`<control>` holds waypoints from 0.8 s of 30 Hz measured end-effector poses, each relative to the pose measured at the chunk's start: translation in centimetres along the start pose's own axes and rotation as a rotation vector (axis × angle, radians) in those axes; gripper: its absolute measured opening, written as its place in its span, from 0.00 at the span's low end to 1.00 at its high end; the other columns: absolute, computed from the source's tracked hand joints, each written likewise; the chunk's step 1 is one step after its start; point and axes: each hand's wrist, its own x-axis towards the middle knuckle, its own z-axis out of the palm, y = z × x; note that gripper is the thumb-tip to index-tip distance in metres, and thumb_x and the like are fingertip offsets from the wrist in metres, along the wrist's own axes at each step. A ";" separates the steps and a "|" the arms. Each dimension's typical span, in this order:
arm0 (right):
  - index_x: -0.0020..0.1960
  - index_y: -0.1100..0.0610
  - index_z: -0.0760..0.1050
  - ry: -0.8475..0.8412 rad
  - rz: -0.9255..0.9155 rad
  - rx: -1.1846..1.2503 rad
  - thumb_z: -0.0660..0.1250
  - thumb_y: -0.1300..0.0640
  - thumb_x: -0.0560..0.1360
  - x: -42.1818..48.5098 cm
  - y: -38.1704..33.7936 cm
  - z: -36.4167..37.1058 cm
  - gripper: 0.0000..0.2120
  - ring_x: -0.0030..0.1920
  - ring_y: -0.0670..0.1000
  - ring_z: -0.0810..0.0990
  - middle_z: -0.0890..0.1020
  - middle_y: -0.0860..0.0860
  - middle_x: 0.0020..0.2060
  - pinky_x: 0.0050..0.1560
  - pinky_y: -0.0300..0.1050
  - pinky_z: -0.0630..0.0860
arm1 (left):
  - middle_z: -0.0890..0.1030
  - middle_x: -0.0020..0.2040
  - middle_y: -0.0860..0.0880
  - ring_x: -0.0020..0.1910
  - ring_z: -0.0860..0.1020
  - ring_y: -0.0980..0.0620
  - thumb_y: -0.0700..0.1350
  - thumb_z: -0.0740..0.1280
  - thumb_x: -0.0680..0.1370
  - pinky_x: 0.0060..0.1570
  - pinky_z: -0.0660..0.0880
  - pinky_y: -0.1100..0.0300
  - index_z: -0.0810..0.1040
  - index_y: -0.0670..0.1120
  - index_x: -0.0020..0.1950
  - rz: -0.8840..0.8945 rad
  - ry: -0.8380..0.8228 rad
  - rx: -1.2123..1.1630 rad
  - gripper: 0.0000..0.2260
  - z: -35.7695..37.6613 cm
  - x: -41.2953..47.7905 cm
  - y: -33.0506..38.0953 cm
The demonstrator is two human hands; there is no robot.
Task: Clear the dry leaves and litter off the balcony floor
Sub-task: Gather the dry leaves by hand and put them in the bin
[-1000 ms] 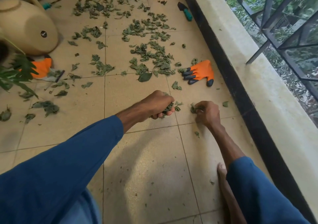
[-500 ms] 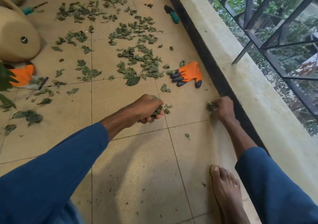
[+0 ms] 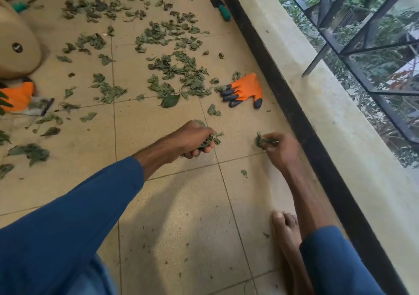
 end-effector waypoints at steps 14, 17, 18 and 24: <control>0.54 0.60 0.85 -0.097 -0.037 -0.145 0.69 0.70 0.76 -8.4 -0.8 6.1 0.11 0.53 0.52 0.81 0.84 0.56 0.55 0.50 0.37 0.72 | 0.78 0.31 0.50 0.22 0.67 0.57 0.49 0.60 0.85 0.23 0.60 0.64 0.80 0.44 0.43 0.028 -0.036 -0.013 0.16 0.4 0.0 0.9; 0.55 0.61 0.85 -0.071 -0.001 -0.118 0.67 0.73 0.75 -9.0 -0.8 6.6 0.14 0.52 0.55 0.83 0.85 0.58 0.54 0.53 0.43 0.79 | 0.78 0.31 0.51 0.22 0.67 0.57 0.49 0.60 0.85 0.23 0.60 0.64 0.80 0.45 0.44 0.031 -0.035 -0.012 0.15 0.2 -0.2 0.9; 0.56 0.62 0.84 -0.066 0.005 -0.114 0.67 0.72 0.75 -9.1 -0.8 6.6 0.14 0.52 0.54 0.83 0.85 0.57 0.55 0.53 0.42 0.79 | 0.78 0.31 0.51 0.22 0.67 0.57 0.49 0.60 0.85 0.23 0.60 0.64 0.80 0.45 0.44 0.033 -0.036 -0.007 0.15 0.2 -0.3 0.9; 0.53 0.59 0.86 -0.107 0.066 -0.029 0.70 0.72 0.73 -8.2 -0.4 5.8 0.13 0.45 0.48 0.82 0.86 0.55 0.50 0.51 0.39 0.80 | 0.78 0.32 0.51 0.22 0.68 0.57 0.49 0.60 0.85 0.21 0.61 0.66 0.80 0.45 0.44 0.035 -0.035 -0.018 0.15 -0.3 -0.6 0.7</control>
